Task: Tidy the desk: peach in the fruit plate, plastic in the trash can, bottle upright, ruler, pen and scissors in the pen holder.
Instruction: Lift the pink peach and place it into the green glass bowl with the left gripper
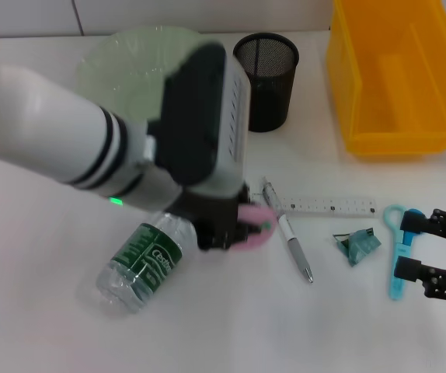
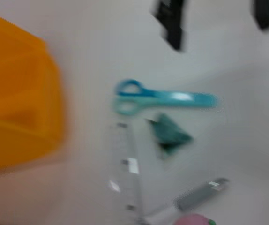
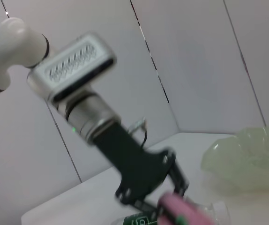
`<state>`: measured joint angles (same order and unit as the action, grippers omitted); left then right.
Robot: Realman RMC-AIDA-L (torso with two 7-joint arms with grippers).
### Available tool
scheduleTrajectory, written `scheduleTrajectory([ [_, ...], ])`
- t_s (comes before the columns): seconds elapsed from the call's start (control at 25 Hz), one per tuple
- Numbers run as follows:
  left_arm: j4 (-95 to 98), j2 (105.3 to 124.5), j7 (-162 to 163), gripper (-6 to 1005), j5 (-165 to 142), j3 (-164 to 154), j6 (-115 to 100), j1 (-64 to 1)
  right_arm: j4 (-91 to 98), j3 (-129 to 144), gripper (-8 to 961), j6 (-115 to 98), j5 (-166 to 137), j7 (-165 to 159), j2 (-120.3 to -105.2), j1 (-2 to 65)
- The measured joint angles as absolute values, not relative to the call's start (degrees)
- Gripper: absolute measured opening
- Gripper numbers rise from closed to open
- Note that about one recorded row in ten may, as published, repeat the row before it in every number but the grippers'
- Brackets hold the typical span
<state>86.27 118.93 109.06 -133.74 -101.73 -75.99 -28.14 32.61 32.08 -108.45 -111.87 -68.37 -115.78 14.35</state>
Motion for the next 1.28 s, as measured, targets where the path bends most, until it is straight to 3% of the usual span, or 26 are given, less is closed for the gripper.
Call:
scheduleTrajectory([
  [0.28, 85.2, 118.86, 110.2, 223, -128.7, -89.7, -68.9, -28.1, 32.6, 32.1, 789, -108.4, -111.8, -68.4, -116.42, 15.0],
  [0.6, 65.5, 118.63, 110.7, 134, -120.1, -73.8, -51.4, -34.5, 32.6, 32.5, 789, -108.4, -112.1, -68.3, -117.42, 15.6],
  [0.8, 54.4, 118.68, 114.2, 223, -120.6, -70.4, -44.8, -39.2, 32.6, 32.9, 790, -108.5, -112.2, -68.2, -118.04, 15.8],
  [1.04, 53.2, 118.76, 115.0, 329, -120.2, -70.0, -42.5, -38.9, 32.4, 32.9, 789, -108.8, -112.3, -68.2, -118.12, 15.8],
  [1.28, 55.4, 118.64, 115.8, 599, -116.6, -68.4, -44.1, -35.5, 31.9, 32.7, 789, -108.9, -112.3, -68.2, -118.13, 16.2],
])
